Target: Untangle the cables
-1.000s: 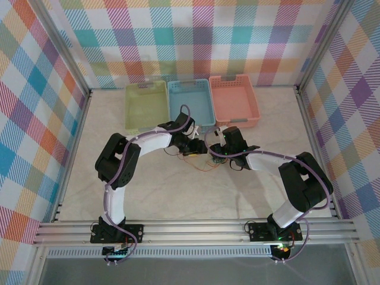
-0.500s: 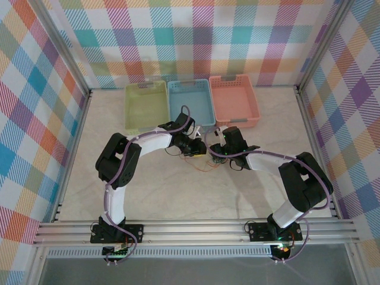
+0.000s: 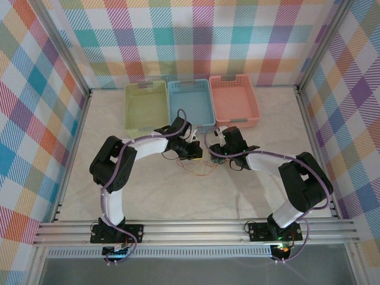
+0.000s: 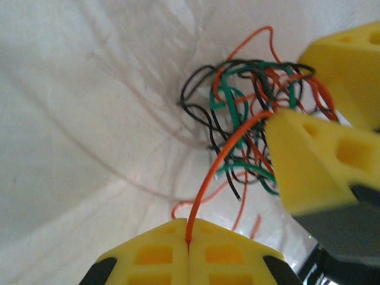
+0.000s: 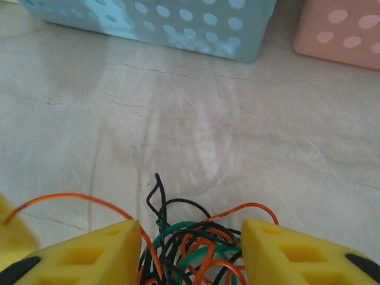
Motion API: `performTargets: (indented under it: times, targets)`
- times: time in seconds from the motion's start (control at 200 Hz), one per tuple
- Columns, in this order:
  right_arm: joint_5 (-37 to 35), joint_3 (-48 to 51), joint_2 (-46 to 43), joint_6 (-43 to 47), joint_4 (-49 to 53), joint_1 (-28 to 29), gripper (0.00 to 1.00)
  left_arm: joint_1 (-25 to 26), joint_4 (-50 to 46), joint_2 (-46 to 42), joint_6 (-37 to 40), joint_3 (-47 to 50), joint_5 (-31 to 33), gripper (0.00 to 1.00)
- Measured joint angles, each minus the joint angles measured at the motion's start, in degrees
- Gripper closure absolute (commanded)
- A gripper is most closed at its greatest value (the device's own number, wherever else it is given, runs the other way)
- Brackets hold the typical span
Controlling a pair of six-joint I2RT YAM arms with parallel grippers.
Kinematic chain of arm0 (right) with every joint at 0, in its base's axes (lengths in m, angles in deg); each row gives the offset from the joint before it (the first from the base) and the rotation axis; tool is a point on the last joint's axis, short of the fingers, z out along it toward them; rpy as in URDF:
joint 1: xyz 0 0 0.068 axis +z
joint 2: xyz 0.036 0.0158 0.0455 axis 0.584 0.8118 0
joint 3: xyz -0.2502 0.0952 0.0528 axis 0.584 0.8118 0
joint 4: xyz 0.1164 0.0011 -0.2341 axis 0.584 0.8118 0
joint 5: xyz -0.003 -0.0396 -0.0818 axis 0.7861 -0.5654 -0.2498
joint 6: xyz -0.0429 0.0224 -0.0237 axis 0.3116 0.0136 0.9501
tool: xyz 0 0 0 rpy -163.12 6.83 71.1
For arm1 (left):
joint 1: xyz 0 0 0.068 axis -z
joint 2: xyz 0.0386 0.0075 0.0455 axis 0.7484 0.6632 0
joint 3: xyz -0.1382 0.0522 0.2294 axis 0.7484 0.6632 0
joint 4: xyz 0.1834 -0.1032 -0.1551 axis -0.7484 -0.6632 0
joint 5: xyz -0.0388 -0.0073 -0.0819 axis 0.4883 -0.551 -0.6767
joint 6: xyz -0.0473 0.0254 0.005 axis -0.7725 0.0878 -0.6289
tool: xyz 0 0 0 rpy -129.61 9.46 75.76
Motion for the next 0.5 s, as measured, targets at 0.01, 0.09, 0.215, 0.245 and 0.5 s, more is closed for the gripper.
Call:
performTargets:
  times: [0.01,0.09,0.215,0.245,0.5]
  targets:
    - [0.04,0.0,0.0,0.0,0.0,0.0,0.52,0.0,0.15,-0.35,-0.15,0.2,0.02,1.0]
    - [0.07,0.0,0.0,0.0,0.0,0.0,0.52,0.0,1.77,-5.31,-1.25,2.8,0.17,1.0]
    - [0.31,0.0,0.0,0.0,-0.02,0.0,0.52,0.48,4.44,-13.97,-2.51,7.23,0.2,1.0]
    - [0.42,0.0,0.0,0.0,-0.04,0.0,0.52,0.66,4.87,-15.96,-2.75,8.26,0.22,1.0]
    - [1.79,0.0,0.0,0.02,-0.28,0.0,0.52,1.77,8.72,-25.73,-3.76,15.06,0.24,1.0]
